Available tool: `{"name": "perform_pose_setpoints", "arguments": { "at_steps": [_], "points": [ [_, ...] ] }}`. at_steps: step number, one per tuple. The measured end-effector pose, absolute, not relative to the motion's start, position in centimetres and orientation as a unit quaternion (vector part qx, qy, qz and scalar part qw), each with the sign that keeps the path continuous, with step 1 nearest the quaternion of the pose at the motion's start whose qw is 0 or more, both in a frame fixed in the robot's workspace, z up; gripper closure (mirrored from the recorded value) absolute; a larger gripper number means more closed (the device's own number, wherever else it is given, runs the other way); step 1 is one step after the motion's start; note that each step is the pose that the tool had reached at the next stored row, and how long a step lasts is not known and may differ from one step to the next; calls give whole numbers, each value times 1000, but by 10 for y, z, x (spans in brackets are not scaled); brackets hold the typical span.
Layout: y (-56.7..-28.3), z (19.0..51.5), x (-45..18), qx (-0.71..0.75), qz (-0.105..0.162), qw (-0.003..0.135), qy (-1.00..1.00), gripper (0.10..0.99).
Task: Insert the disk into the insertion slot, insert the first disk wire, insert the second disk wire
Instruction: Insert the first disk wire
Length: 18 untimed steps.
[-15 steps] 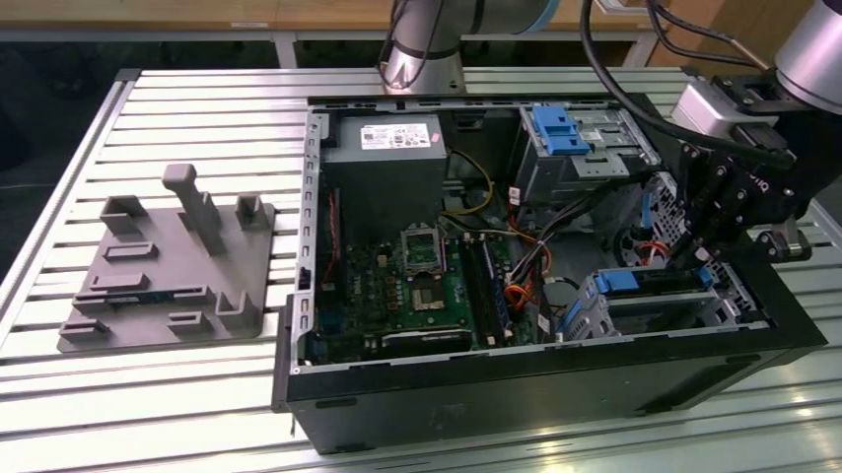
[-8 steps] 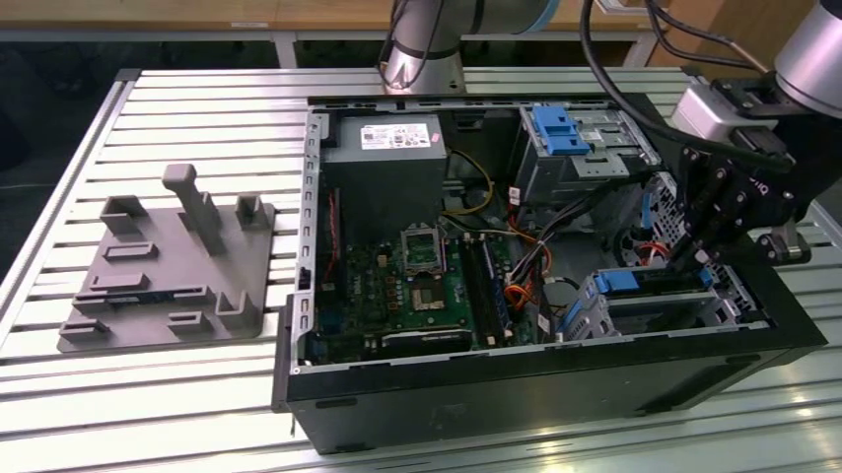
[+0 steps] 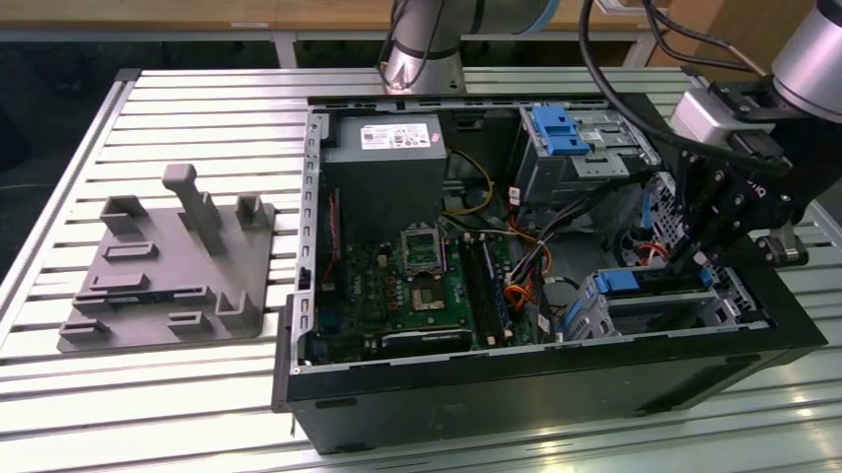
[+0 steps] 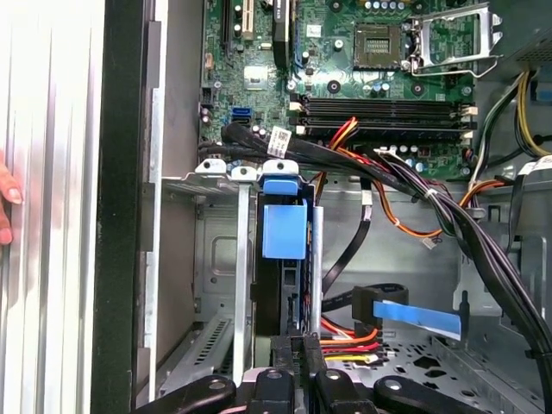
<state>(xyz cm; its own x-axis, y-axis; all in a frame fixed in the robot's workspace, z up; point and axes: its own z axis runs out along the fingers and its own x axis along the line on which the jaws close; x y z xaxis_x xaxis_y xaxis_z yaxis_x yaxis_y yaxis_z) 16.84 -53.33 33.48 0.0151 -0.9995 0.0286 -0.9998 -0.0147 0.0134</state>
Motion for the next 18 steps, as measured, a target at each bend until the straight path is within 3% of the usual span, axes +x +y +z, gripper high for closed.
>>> {"name": "perform_pose_setpoints", "arguments": {
  "at_steps": [15, 18],
  "points": [
    [-534, 327, 168, 712, 5, 15, -702, 922],
    [-534, 329, 168, 712, 5, 15, -702, 851]
  ]
}}
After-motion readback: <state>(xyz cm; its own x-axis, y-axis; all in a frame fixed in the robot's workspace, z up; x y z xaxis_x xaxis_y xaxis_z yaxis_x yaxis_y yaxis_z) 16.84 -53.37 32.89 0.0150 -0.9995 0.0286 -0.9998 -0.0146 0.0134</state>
